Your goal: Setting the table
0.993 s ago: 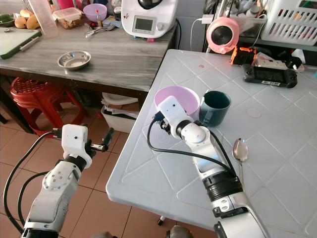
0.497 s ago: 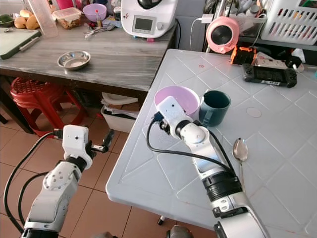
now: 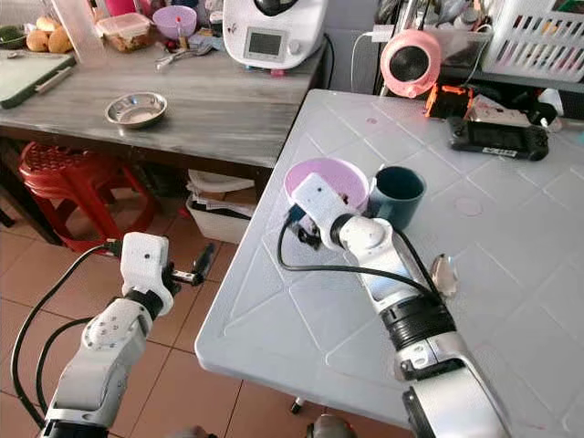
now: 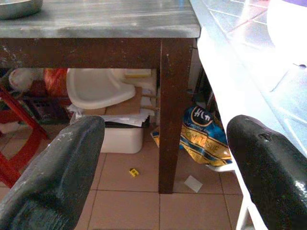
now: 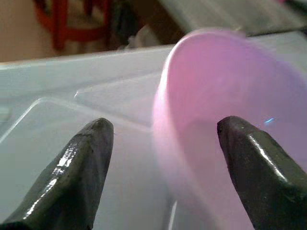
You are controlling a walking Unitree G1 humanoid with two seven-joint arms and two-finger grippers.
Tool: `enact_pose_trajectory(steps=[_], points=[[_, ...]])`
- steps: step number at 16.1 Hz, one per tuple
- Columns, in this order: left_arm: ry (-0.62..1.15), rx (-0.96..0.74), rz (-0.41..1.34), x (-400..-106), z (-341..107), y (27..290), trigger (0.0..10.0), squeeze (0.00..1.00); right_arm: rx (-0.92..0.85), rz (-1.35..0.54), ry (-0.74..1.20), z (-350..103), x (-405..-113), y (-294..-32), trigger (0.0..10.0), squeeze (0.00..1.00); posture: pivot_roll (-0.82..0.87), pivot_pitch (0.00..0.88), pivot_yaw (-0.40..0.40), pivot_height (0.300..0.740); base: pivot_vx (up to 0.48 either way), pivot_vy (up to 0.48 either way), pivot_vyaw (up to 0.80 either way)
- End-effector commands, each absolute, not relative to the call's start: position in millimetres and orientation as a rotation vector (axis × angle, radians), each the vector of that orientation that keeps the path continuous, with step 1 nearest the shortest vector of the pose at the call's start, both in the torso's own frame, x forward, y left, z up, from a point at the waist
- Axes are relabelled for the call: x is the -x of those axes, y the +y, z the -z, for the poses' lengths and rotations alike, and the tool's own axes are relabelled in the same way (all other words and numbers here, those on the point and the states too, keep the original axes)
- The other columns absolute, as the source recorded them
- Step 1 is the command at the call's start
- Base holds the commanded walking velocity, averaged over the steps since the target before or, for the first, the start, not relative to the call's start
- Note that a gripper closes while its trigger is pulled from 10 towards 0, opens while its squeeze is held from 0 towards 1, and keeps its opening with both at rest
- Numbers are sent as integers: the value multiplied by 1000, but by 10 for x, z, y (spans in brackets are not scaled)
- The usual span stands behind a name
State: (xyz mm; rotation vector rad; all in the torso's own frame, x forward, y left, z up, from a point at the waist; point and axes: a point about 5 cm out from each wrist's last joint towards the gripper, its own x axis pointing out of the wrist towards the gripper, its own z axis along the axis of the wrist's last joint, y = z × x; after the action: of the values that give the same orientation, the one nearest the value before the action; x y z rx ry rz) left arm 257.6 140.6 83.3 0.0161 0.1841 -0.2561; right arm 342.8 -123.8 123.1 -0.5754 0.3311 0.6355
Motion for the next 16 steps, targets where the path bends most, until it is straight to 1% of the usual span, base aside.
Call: enact_pose_trajectory(steps=[1, 2, 3, 9, 16], points=[[201, -19, 256, -2559, -818, 1423, 10000, 0, 594, -654, 350, -1253, -3456, -1237, 10000, 0, -49, 19, 36, 740, 0, 0, 0], [203, -18, 258, -2559, -815, 1419, 10000, 0, 601, -669, 366, -1234, -3454, -1240, 10000, 0, -51, 19, 35, 740, 0, 0, 0], [208, -14, 258, -2560, -809, 1413, 10000, 0, 607, -672, 368, -1224, -3459, -1246, 0, 0, -51, 18, 33, 740, 0, 0, 0], [223, -10, 252, -2552, -791, 1421, 10000, 0, 697, -702, 356, -1203, -3444, -1232, 0, 0, -48, 19, 31, 740, 0, 0, 0], [227, -7, 249, -2565, -787, 1416, 10000, 0, 744, -712, 350, -1169, -3422, -1276, 0, 0, -50, 16, 33, 740, 0, 0, 0]])
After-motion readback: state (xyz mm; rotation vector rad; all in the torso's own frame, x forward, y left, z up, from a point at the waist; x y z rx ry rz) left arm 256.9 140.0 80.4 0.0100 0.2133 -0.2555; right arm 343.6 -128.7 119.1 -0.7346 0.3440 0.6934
